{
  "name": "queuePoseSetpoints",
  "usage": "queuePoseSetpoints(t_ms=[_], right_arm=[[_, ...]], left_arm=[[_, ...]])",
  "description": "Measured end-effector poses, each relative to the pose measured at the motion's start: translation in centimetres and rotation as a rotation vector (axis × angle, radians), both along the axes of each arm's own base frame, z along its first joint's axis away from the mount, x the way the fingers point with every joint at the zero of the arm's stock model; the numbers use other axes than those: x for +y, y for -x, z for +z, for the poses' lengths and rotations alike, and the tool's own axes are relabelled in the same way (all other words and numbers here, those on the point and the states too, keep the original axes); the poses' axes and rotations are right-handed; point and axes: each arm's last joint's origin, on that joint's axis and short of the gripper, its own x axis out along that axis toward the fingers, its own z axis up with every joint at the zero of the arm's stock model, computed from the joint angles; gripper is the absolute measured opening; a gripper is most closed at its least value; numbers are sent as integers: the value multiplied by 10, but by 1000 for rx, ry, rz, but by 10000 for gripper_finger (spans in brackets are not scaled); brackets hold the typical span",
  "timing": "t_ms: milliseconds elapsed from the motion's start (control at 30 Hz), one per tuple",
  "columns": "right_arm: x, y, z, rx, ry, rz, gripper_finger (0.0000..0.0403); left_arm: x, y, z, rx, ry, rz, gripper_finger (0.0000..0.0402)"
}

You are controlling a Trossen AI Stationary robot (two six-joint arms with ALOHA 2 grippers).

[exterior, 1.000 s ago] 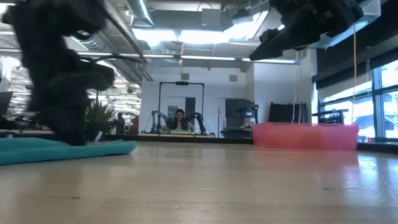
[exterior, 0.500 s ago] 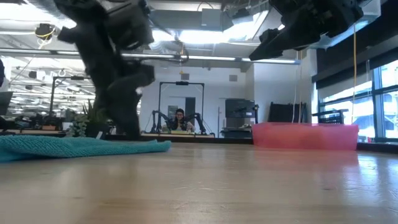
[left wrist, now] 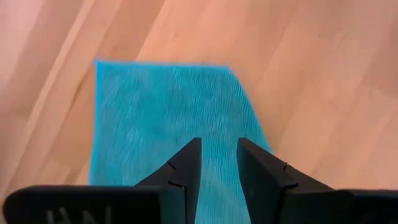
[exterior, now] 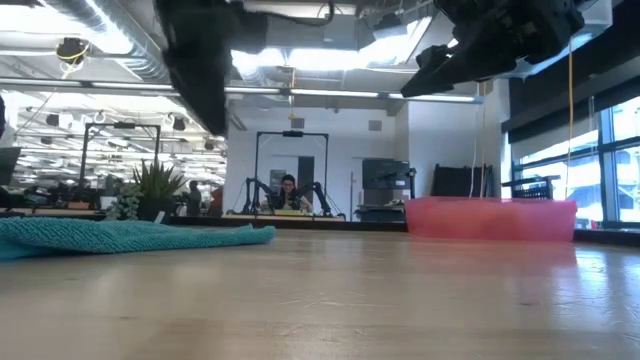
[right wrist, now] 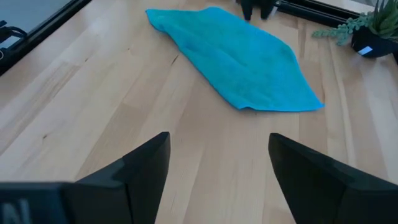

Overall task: Roll microfiber towels into tight, uniform cylinder then place into a basket
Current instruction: Fold the blue microfiber towel

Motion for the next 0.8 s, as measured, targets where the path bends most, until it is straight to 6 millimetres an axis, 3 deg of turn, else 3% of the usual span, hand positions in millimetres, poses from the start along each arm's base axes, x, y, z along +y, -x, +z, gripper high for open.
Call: queuePoseSetpoints(t_ms=[100,300,500,700,800], right_arm=[[0,0,0,2,0,0,272],[0,0,0,3,0,0,272],[0,0,0,4,0,0,272],[0,0,0,-5,-4,-3,272],[0,-7,1,-46,-42,-27,272]], left_arm=[[-8,6,9,36,13,40,95],[-23,16,8,82,33,89,95],[-30,23,-3,94,62,217,102],[-27,34,-16,204,77,247,110],[-28,41,-22,246,112,346,109]])
